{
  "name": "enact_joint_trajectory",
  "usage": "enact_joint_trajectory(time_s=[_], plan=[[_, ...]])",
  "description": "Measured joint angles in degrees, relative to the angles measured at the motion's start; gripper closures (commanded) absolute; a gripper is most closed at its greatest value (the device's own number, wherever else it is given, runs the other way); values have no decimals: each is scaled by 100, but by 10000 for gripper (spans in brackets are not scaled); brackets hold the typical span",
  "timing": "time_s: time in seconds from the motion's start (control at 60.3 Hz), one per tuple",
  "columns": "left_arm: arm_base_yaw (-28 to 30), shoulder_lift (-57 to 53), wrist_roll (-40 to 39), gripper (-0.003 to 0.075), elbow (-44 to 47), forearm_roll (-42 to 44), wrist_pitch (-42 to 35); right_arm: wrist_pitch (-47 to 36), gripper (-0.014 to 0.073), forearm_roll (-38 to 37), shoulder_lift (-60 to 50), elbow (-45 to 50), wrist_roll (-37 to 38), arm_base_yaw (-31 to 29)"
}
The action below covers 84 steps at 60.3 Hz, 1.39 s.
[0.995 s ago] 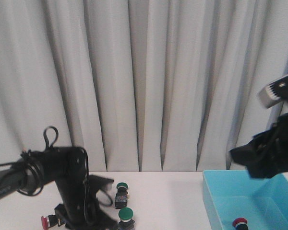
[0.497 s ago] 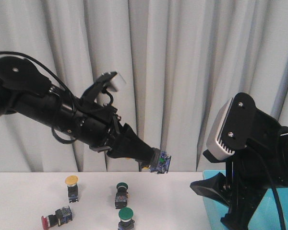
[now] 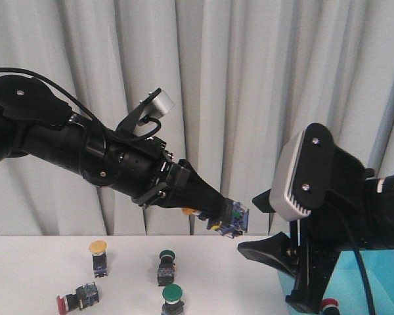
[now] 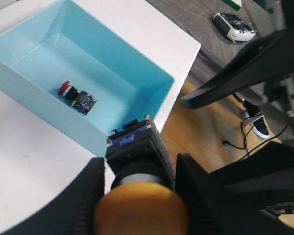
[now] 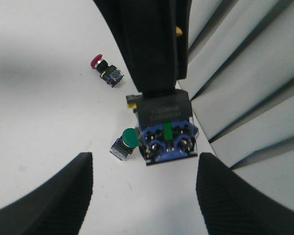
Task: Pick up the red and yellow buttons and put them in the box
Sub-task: 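Lift the yellow button with the left gripper toward the right gripper, then grasp the yellow button's base with the right gripper, open left gripper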
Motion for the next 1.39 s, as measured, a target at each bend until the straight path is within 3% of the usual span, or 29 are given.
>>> enact_joint_trajectory(time_s=[0.531,1.111,1.393], plan=[[-410,0,-350,726,0,-29,-6,-113,155,76,60,0,-275,0],[-410,7,-452,724,0,-175,-55,-2,497,-32,60,0,-222,5],[-410,7,-452,709,0,-209,-45,126,566,-21,60,0,-181,5]])
